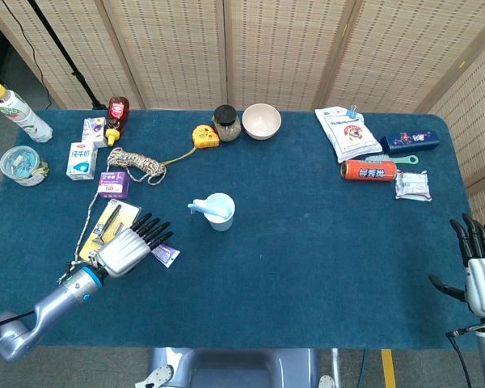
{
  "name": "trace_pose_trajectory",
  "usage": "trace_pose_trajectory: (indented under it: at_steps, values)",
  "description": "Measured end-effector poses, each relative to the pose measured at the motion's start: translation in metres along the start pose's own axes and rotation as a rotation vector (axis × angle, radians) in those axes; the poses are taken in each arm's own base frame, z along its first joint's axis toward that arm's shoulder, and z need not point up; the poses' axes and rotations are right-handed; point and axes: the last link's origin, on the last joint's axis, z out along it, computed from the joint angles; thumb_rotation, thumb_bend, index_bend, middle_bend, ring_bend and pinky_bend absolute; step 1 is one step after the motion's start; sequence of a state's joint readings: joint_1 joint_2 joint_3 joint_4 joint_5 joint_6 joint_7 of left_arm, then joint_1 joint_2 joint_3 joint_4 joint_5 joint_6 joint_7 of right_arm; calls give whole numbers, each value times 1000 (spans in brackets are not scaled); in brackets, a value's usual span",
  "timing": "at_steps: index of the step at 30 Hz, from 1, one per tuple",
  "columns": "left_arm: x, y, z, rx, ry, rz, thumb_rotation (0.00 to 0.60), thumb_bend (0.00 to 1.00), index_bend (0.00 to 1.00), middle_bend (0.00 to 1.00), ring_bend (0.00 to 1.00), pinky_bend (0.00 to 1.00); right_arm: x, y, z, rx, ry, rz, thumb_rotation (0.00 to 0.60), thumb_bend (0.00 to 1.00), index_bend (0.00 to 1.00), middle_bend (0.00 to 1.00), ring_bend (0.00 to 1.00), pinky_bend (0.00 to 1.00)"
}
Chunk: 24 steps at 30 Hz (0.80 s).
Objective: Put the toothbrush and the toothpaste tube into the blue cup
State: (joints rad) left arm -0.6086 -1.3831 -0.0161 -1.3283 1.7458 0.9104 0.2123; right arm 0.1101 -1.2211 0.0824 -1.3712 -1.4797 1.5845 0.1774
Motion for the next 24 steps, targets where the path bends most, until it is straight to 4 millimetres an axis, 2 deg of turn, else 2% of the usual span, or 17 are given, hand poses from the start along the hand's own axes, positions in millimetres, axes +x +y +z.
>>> trace_pose_trajectory:
  at_steps: [4,9,19,24]
  values:
    - [-1,10,17,6,-7,-11,600,122,96,16,13,102,-1,2,1,-6,-5,5,600,0,0,0,0,0]
    - [0,20,33,7,-7,4,600,152,267,143,120,228,0,4,3,-16,-1,9,600,0,0,0,0,0]
    - [-7,30,47,39,-17,59,600,211,397,260,242,389,1,6,3,-21,-12,28,600,0,0,0,0,0]
    - [-9,31,49,51,-8,58,600,261,530,382,367,489,1,6,3,-21,-12,35,600,0,0,0,0,0]
